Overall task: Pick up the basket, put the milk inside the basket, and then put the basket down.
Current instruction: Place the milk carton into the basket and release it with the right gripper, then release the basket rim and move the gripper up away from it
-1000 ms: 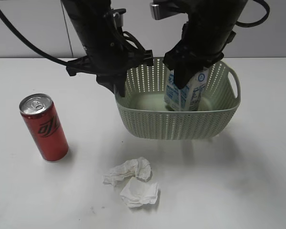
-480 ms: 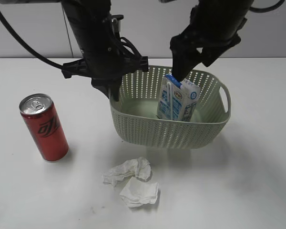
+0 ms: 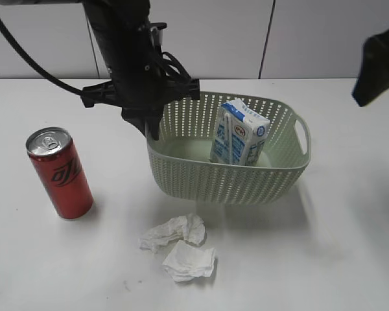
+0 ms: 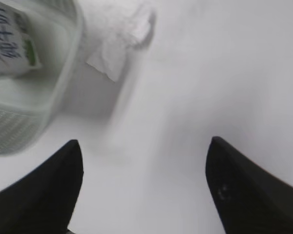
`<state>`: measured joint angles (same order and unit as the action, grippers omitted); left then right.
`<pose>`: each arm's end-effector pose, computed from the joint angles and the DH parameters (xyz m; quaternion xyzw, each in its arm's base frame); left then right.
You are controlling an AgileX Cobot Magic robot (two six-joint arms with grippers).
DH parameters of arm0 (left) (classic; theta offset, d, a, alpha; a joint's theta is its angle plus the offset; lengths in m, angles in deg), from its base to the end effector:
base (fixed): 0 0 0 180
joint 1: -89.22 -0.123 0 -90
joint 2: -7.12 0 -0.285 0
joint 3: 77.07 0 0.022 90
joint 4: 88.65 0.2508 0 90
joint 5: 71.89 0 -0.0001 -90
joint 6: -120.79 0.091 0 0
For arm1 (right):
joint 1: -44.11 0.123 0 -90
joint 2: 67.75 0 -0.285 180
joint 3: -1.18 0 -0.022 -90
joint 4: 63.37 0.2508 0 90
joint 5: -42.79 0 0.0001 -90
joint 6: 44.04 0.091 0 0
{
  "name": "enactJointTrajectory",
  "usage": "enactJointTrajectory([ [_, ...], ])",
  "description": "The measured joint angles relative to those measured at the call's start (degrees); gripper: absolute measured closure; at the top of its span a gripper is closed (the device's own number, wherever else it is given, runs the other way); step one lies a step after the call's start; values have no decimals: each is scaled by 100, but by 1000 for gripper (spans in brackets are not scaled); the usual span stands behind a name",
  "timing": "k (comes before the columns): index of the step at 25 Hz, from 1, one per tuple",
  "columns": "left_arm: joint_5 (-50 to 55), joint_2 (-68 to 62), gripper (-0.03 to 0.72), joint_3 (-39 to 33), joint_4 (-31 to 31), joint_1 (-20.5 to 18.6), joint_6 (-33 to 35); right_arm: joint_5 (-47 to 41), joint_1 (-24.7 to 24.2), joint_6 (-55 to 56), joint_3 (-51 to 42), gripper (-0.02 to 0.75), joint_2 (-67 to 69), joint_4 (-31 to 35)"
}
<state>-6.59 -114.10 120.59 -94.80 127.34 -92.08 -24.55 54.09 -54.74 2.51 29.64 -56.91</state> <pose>0.3205 -0.2627 0.2405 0.0280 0.9936 -0.0975 0.0495 0.3079 0.0638 0.3143 -0.1636 0.9744 0.0537 0.1445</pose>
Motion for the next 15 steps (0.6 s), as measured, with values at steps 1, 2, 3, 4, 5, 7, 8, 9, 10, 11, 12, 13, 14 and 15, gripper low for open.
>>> enactJointTrajectory([
  [1,-5,0,677,0,0,-18,0,46,-206,-30,-181,150,-144,0],
  [2,0,0,677,0,-6,-49,0,146,-363,-47,-404,153,-329,0],
  [3,0,0,677,0,-19,-93,0,253,-533,-61,-621,155,-518,0],
  [4,0,0,677,0,-31,-139,0,325,-695,-68,-836,155,-711,0],
  [5,0,0,677,0,-36,-205,0,379,-777,-75,-1010,155,-872,0],
  [7,0,0,677,0,-36,-330,0,420,-857,-85,-1424,155,-1276,0],
  [8,0,0,677,0,-23,-394,6,428,-863,-90,-1605,155,-1452,26],
  [9,-6,0,677,0,-1,-446,27,445,-868,-92,-1827,155,-1678,70],
  [10,-19,0,677,0,12,-484,53,478,-868,-97,-2087,155,-1916,111],
  [11,-64,0,677,0,17,-498,72,527,-868,-97,-2269,155,-2121,123],
  [12,-102,0,677,0,17,-506,100,604,-868,-97,-2447,155,-2367,127],
  [13,-161,0,677,0,5,-510,112,667,-868,-97,-2657,155,-2614,127],
  [14,-239,0,677,0,-13,-510,126,706,-868,-97,-2861,155,-2868,127],
  [15,-312,0,677,0,-27,-510,143,721,-868,-97,-3024,155,-3122,129],
])
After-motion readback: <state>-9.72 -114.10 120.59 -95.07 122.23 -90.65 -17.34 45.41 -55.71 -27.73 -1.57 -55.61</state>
